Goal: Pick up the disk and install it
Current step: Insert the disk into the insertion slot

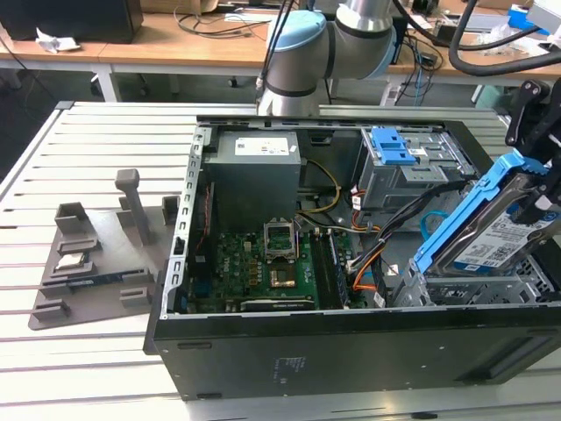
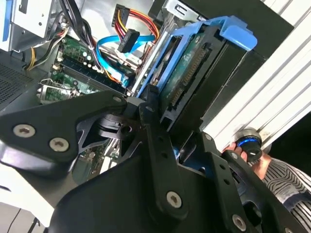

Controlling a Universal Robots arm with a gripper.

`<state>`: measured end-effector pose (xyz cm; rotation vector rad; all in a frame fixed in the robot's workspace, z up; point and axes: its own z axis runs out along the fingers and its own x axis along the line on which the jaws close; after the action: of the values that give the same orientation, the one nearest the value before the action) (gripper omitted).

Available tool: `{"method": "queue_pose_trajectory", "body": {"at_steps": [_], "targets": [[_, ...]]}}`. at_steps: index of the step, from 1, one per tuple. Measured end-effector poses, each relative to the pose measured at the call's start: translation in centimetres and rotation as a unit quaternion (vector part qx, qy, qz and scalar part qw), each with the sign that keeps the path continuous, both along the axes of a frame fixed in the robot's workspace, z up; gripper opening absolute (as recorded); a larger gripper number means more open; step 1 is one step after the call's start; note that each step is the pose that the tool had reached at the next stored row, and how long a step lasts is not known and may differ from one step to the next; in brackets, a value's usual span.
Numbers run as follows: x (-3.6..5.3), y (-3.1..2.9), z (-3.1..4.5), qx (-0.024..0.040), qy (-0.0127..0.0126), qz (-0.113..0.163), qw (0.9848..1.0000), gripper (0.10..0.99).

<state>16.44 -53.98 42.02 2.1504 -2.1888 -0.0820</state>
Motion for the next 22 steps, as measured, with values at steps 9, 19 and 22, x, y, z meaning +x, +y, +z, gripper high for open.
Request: {"method": "queue_pose_trajectory", "body": {"at_steps": [9, 19, 22], "targets": [[-2.99, -0.01, 0.01, -0.0001, -0.0055, 0.0, 1.0, 0.365], [-2.4, 0.0, 1.01, 0.0028, -0.0022, 0.0, 1.0, 0.365], [-1.31, 0.0, 1.01, 0.0053, 0.0035, 0.0, 1.0, 0.365]]}}
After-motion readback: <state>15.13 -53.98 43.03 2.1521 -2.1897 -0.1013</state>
